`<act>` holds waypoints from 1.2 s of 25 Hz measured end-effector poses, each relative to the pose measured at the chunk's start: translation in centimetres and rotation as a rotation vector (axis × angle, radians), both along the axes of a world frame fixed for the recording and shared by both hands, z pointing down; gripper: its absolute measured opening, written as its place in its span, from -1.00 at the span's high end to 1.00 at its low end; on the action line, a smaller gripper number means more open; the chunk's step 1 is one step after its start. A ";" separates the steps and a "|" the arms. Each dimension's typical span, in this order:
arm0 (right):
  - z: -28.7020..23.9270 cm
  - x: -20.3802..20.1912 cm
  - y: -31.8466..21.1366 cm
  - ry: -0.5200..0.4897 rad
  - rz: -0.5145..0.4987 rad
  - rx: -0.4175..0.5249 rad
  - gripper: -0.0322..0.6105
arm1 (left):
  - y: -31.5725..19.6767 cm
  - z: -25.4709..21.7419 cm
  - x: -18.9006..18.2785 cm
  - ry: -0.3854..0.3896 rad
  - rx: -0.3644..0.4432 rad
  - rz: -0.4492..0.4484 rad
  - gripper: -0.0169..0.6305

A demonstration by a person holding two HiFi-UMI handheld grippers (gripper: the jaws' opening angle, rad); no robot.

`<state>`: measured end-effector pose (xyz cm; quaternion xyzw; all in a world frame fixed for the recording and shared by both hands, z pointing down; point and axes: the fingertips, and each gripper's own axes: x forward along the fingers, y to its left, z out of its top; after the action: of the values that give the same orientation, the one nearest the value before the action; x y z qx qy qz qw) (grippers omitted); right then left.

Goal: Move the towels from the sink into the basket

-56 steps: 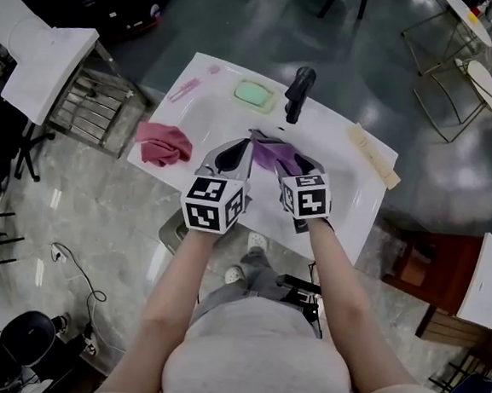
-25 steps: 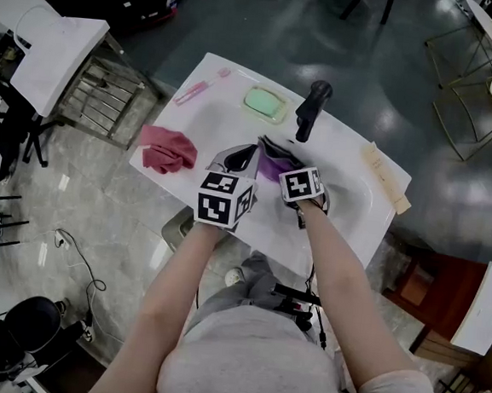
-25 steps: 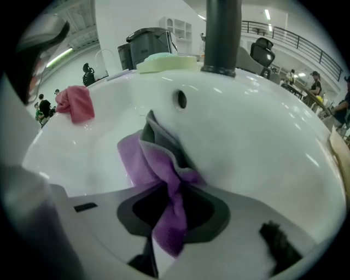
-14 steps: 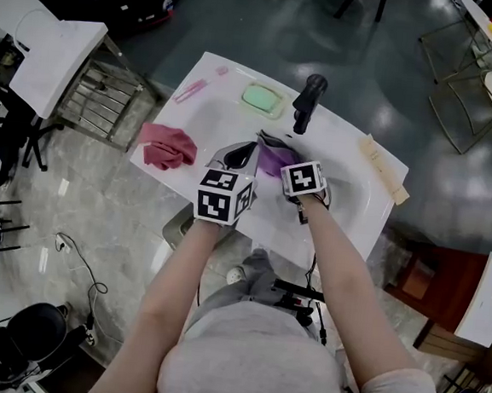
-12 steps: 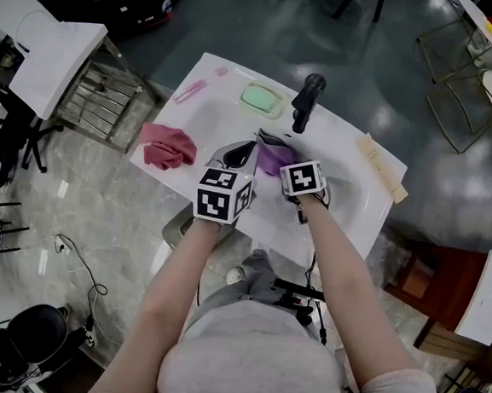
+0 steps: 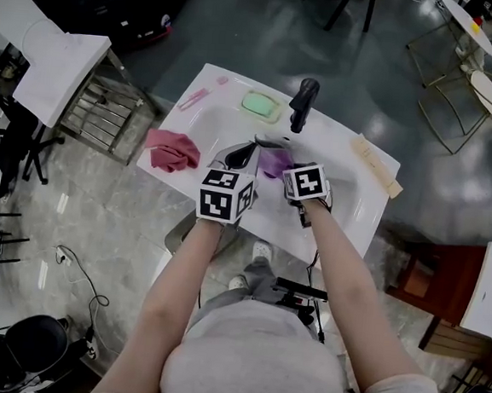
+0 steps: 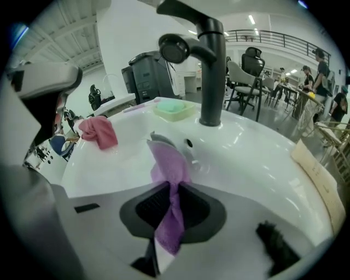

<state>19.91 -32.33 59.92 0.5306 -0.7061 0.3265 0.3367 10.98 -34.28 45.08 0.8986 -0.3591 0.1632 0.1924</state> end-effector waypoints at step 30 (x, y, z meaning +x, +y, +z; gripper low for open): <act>-14.3 -3.9 5.3 -0.103 0.088 0.280 0.71 | 5.0 -8.1 -4.6 0.092 0.150 -0.002 0.93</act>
<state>15.98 -27.00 45.63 0.5852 -0.7371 0.2659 0.2085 6.40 -29.28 36.99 0.9166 -0.3621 0.0940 0.1409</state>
